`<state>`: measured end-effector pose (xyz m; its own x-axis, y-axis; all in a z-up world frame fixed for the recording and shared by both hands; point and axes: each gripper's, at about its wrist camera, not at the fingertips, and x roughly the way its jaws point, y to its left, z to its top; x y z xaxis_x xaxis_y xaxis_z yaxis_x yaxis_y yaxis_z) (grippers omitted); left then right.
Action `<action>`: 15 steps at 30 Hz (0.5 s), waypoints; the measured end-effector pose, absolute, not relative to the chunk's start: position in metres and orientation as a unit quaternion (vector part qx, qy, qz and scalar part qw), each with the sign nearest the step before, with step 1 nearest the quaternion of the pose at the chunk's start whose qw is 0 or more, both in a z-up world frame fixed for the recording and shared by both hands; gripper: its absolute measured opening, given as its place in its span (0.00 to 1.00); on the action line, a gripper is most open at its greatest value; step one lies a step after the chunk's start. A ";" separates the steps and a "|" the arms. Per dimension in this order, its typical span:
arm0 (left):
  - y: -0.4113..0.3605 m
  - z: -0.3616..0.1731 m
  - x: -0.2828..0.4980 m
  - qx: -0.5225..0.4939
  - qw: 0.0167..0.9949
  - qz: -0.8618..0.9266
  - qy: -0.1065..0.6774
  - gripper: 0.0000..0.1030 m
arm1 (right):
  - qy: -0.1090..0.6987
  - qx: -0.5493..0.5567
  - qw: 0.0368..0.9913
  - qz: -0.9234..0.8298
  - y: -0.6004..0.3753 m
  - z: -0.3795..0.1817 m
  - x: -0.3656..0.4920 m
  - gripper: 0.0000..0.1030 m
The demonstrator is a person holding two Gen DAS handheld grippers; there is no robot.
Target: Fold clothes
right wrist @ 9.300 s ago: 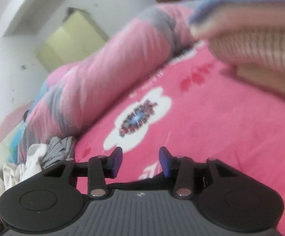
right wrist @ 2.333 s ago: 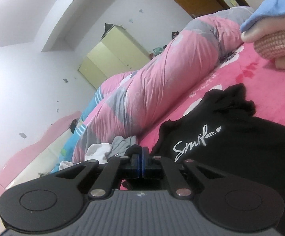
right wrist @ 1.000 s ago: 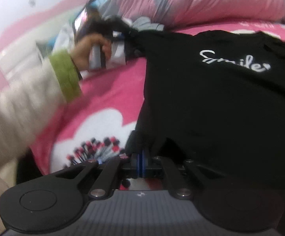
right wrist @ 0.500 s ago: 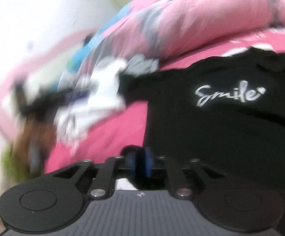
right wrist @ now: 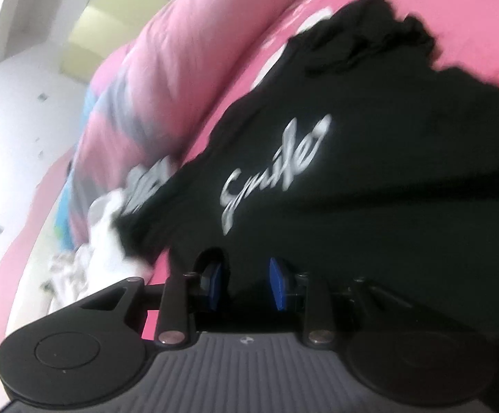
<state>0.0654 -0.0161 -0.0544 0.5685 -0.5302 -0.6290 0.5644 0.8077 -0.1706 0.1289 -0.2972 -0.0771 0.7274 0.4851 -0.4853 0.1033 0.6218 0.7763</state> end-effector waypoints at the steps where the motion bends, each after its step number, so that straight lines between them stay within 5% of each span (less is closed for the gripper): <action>1: -0.022 -0.054 0.065 0.033 0.886 -0.310 0.342 0.59 | 0.347 0.416 0.833 0.110 -0.301 -0.076 0.132 0.31; 8: -0.054 -0.061 0.069 0.085 0.885 -0.322 0.325 0.55 | 0.308 0.394 0.861 0.093 -0.319 -0.066 0.119 0.31; 15: -0.068 -0.072 0.066 0.114 0.886 -0.315 0.320 0.33 | 0.281 0.354 0.884 0.124 -0.322 -0.049 0.058 0.31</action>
<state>0.0664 -0.0675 -0.0722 0.5969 -0.4859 -0.6385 0.6318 0.7751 0.0008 0.0576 -0.3218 -0.0488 0.8120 0.4170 -0.4084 -0.0197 0.7188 0.6949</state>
